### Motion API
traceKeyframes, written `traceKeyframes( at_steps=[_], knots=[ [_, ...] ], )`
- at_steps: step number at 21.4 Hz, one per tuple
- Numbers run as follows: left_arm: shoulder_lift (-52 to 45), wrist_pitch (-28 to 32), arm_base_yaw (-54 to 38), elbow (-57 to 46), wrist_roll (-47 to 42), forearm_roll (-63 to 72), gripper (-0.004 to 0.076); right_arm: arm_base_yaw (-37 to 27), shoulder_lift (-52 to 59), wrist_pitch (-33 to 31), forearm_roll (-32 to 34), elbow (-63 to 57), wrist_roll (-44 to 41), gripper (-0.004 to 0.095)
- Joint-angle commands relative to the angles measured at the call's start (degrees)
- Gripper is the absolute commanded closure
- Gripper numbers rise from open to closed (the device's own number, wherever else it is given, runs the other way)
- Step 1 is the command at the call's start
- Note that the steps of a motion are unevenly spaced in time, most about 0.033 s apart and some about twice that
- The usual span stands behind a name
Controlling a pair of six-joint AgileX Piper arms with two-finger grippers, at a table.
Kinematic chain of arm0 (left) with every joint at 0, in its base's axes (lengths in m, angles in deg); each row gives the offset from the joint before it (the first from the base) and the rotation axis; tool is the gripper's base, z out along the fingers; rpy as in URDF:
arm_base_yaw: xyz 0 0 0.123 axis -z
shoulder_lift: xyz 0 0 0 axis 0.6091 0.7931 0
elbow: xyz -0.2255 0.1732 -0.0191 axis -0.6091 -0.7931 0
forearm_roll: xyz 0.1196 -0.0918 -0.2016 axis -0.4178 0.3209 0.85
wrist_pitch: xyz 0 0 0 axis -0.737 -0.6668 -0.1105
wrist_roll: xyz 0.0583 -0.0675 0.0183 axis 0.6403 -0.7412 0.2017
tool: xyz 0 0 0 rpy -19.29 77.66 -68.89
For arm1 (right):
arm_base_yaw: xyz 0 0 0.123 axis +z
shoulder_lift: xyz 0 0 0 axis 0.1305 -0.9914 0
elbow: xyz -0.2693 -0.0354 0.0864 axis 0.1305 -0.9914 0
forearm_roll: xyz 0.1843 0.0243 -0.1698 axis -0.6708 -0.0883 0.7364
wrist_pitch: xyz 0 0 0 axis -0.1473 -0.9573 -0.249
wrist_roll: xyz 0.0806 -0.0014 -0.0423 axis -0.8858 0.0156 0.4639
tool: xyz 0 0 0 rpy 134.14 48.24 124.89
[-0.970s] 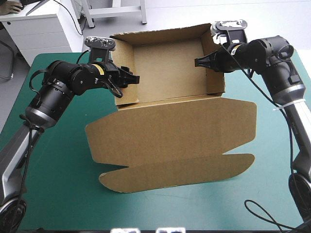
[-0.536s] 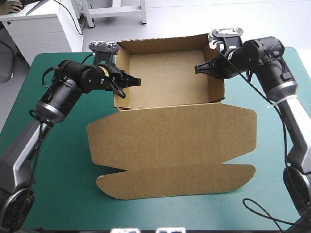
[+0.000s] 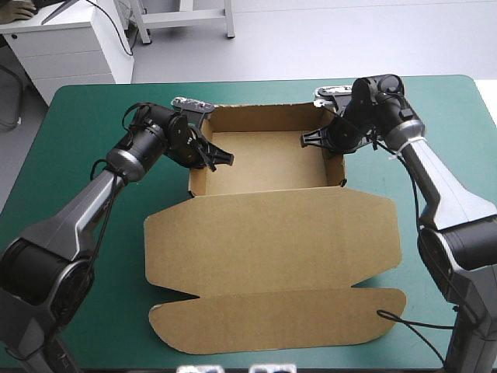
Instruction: Fold the box
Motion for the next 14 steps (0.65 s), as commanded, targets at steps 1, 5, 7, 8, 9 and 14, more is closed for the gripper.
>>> traceKeyframes(
  at_steps=[1,5,7,8,9,14],
  knots=[
    [0.07,3.73,0.59,1.91,5.33,1.97,0.0731,0.49,0.57,-0.49,-1.79,1.78,3.16,0.0921],
    [4.73,2.94,0.59,1.91,5.48,1.97,0.0731,0.49,-3.26,-0.49,-1.41,1.78,2.62,0.0921],
    [6.79,1.17,0.59,1.91,6.02,1.97,0.0731,0.49,-4.77,-0.49,-1.41,1.78,2.62,0.0921],
    [7.47,0.43,0.59,1.91,6.89,1.97,0.0731,0.49,-5.2,-0.49,-1.41,1.78,2.94,0.0921],
    [7.74,0.16,0.59,1.91,7.49,1.97,0.0731,0.49,-5.65,-0.49,-1.41,1.78,2.94,0.0922],
    [7.89,-0.64,0.38,1.91,9.3,1.84,0.0612,0.49,-6.14,-0.49,-1.3,1.78,4.0,0.0829]
  ],
)
